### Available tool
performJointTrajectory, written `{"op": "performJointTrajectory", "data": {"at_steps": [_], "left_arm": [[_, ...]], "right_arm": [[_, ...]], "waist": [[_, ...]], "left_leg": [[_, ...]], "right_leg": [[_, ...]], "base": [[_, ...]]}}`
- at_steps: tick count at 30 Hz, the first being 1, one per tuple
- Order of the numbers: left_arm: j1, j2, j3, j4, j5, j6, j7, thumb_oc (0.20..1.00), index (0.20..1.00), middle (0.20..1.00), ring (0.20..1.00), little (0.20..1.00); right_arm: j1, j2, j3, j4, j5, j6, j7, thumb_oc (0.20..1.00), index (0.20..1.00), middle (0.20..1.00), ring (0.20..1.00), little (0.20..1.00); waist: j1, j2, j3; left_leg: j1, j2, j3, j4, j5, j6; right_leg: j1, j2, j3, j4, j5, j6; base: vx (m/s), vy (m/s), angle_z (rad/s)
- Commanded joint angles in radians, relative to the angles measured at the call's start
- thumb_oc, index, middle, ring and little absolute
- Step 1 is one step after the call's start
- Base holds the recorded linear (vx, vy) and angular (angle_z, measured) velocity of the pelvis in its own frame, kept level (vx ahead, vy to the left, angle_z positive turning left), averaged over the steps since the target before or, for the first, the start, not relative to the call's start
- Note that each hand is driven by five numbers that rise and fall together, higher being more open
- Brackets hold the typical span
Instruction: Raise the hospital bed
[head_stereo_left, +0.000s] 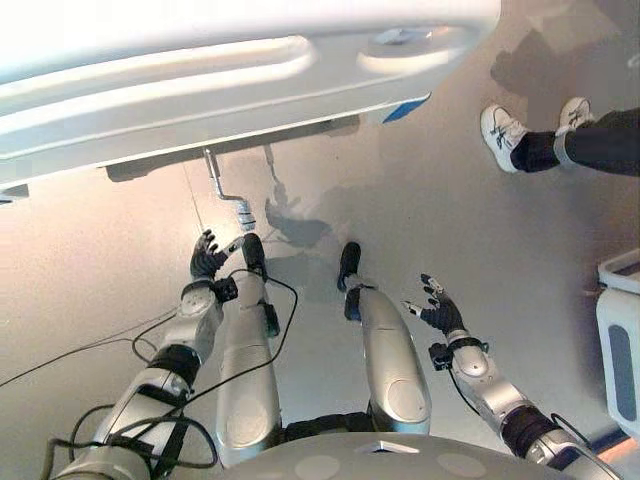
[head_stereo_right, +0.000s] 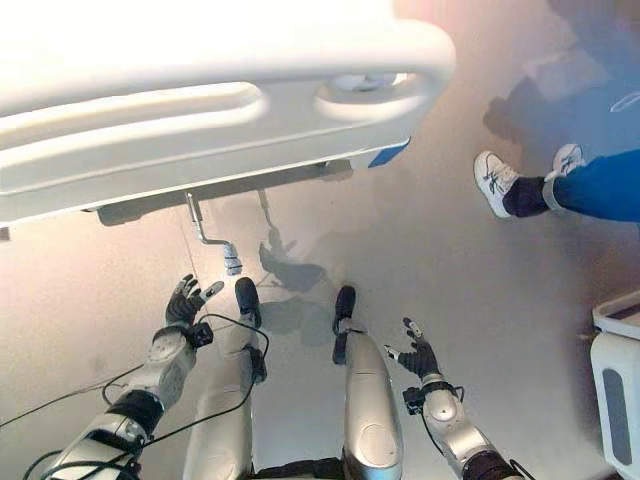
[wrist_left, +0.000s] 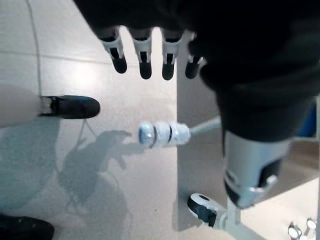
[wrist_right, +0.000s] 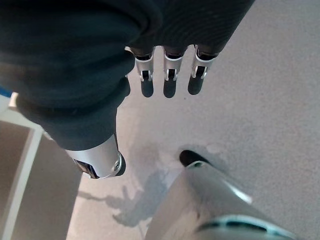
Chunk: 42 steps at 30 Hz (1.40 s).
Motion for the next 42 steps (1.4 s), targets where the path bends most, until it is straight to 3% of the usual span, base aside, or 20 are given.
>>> {"op": "performJointTrajectory", "data": {"at_steps": [1,9,16,22,31,42], "left_arm": [[0.01,-0.019,0.034,0.01,0.002,-0.025,-0.024,1.0,1.0,1.0,1.0,1.0],[0.074,-0.059,0.042,0.102,0.047,-0.001,-0.057,1.0,1.0,1.0,1.0,1.0],[0.17,-0.119,0.081,0.261,0.139,0.041,-0.083,1.0,1.0,1.0,1.0,1.0],[0.219,-0.146,0.081,0.286,0.186,0.044,-0.09,1.0,1.0,1.0,1.0,1.0],[0.271,-0.2,0.033,0.373,0.381,0.085,-0.094,1.0,1.0,1.0,1.0,1.0],[0.302,-0.225,0.044,0.405,0.413,0.091,-0.124,1.0,1.0,1.0,1.0,1.0]], "right_arm": [[0.016,-0.016,-0.023,-0.008,0.024,0.006,0.006,1.0,1.0,1.0,1.0,1.0],[0.013,0.019,-0.028,0.078,0.021,0.023,0.026,1.0,1.0,1.0,1.0,1.0],[0.04,0.079,-0.035,0.285,0.001,0.064,0.069,1.0,1.0,1.0,1.0,1.0],[0.057,0.102,-0.039,0.353,-0.022,0.078,0.088,1.0,1.0,1.0,1.0,1.0],[0.066,0.156,-0.066,0.527,-0.082,0.115,0.11,1.0,1.0,1.0,1.0,1.0],[0.085,0.177,-0.114,0.605,-0.107,0.133,0.123,1.0,1.0,1.0,1.0,1.0]], "waist": [[-0.016,-0.012,-0.011],[0.012,-0.001,-0.025],[0.043,0.026,-0.145],[0.056,0.041,-0.195],[0.067,0.085,-0.321],[0.066,0.107,-0.41]], "left_leg": [[-0.003,-0.066,-0.007,0.081,-0.075,0.015],[0.111,-0.066,-0.013,0.051,-0.082,0.016],[0.239,-0.055,-0.019,0.006,-0.099,0.011],[0.304,-0.051,-0.021,-0.011,-0.11,0.009],[0.429,-0.052,-0.03,-0.076,-0.115,0.0],[0.507,-0.054,-0.02,-0.092,-0.134,-0.004]], "right_leg": [[0.044,0.018,-0.033,-0.216,0.223,0.036],[0.164,0.017,-0.035,-0.24,0.215,0.044],[0.299,0.02,-0.039,-0.283,0.189,0.05],[0.364,0.019,-0.047,-0.298,0.176,0.052],[0.493,0.013,-0.079,-0.338,0.16,0.067],[0.57,0.014,-0.086,-0.368,0.158,0.075]], "base": [[0.02,0.03,0.03],[0.05,0.019,0.05],[0.15,0.008,0.02],[0.12,-0.008,0.06],[0.1,-0.024,0.08],[0.03,-0.012,0.06]]}}
